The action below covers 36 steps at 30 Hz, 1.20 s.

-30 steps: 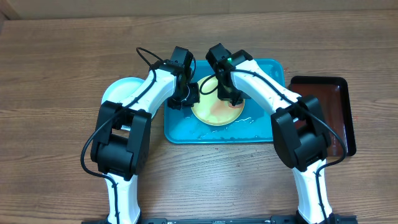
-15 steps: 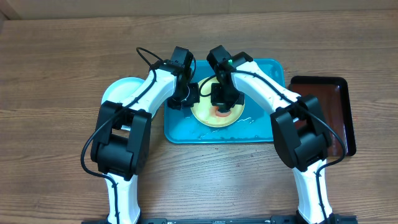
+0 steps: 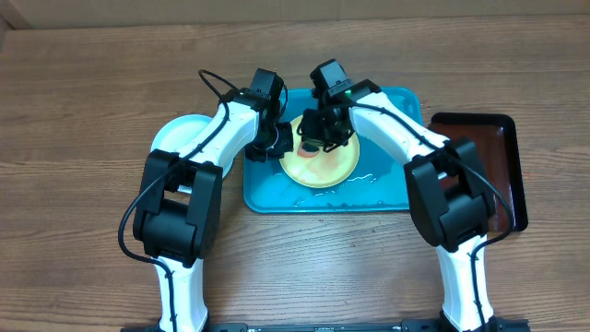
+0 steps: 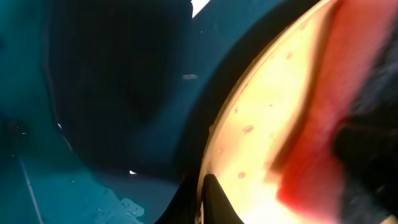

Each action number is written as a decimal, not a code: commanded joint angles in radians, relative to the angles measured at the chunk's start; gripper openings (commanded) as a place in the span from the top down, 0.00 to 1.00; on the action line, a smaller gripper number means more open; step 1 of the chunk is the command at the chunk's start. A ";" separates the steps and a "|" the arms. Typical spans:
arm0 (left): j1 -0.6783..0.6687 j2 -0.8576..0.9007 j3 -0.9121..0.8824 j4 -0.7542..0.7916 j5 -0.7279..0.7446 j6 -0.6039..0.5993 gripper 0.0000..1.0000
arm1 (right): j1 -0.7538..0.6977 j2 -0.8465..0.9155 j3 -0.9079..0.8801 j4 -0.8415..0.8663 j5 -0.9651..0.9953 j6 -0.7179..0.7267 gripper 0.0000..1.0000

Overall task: Clean dirty plates on tray and stack at the side
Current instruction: 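Keep scrubbing the yellow plate's red stains with the sponge in circles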

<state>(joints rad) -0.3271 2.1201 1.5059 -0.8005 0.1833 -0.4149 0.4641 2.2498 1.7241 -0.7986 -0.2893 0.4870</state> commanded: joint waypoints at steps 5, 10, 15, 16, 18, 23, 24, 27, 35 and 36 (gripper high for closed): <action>-0.007 0.032 -0.013 -0.007 -0.029 0.019 0.96 | -0.134 0.006 -0.010 -0.093 0.121 0.040 0.96; -0.007 0.032 -0.013 -0.006 -0.029 0.019 0.96 | -0.199 0.006 -0.010 -0.201 0.084 0.019 0.96; -0.007 0.032 -0.013 -0.007 -0.026 0.019 0.96 | -0.210 0.006 -0.010 -0.293 -0.006 -0.063 0.96; -0.007 0.032 -0.013 -0.007 -0.026 0.019 0.96 | -0.209 0.006 -0.010 -0.307 -0.017 -0.071 0.96; -0.007 0.032 -0.013 -0.007 -0.026 0.019 0.96 | -0.197 0.006 -0.010 -0.335 -0.037 -0.073 0.96; -0.007 0.032 -0.013 -0.006 -0.025 0.019 0.96 | -0.140 0.006 -0.010 -0.360 -0.080 -0.099 0.96; -0.007 0.032 -0.013 -0.006 -0.025 0.019 0.96 | -0.123 0.006 -0.010 -0.358 -0.079 -0.099 0.96; -0.007 0.032 -0.013 -0.006 -0.025 0.019 0.96 | -0.078 0.006 -0.010 -0.339 -0.080 -0.095 0.96; -0.007 0.032 -0.013 -0.007 -0.025 0.019 0.96 | 0.025 0.006 -0.010 -0.187 -0.079 0.037 0.96; -0.007 0.032 -0.013 -0.006 -0.025 0.019 0.96 | 0.028 0.006 -0.010 -0.159 -0.079 0.053 0.96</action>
<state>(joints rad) -0.3367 2.1201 1.5059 -0.7963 0.1986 -0.4118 0.4755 2.2498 1.7237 -1.0004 -0.3523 0.4683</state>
